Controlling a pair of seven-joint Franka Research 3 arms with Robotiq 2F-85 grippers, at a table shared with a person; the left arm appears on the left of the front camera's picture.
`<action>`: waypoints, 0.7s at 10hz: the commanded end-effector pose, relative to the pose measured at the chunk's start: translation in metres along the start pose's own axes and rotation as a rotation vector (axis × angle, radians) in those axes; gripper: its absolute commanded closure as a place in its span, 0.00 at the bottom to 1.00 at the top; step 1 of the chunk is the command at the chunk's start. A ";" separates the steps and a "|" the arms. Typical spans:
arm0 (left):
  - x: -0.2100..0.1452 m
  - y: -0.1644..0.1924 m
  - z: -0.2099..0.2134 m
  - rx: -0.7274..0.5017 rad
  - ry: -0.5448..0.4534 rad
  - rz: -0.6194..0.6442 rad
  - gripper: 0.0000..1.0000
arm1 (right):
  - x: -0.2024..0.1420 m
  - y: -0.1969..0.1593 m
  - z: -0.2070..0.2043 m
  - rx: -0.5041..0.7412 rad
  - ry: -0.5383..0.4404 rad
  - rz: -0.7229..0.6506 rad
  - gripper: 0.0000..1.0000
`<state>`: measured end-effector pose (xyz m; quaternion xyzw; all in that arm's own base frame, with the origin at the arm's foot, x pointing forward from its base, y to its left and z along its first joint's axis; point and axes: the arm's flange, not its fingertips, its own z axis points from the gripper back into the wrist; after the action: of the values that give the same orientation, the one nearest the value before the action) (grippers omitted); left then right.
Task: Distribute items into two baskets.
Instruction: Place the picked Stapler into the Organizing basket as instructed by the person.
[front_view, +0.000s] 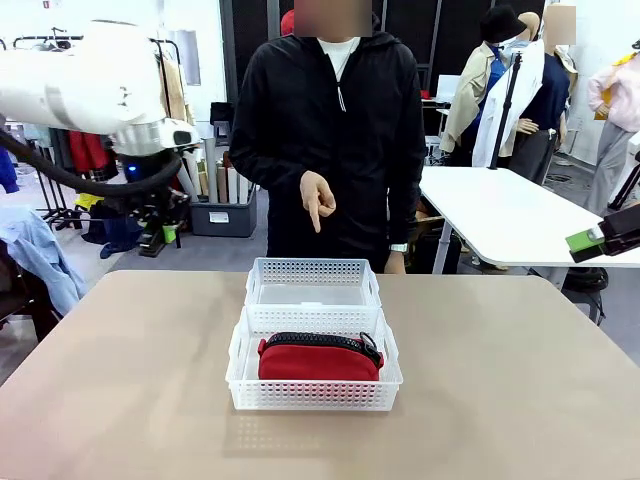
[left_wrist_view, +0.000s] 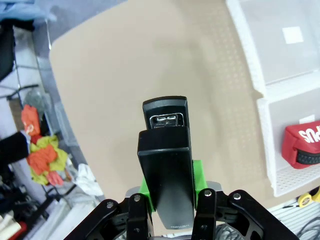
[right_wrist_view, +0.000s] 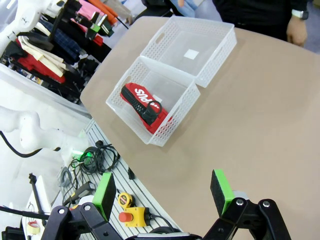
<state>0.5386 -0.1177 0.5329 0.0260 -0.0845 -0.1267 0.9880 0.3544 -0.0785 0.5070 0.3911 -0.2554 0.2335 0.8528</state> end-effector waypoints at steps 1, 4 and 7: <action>0.014 -0.014 0.011 0.030 -0.040 -0.105 1.00 | 0.003 0.000 -0.001 0.018 -0.026 0.015 0.00; 0.046 -0.051 0.005 0.032 -0.005 -0.216 1.00 | 0.003 0.000 -0.001 0.018 -0.026 0.015 0.00; 0.078 -0.108 -0.024 0.068 0.084 -0.434 1.00 | 0.003 0.000 -0.001 0.018 -0.026 0.015 0.00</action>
<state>0.5732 -0.2275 0.5059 0.0554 -0.0528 -0.2889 0.9543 0.3545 -0.0786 0.5072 0.3909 -0.2554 0.2336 0.8529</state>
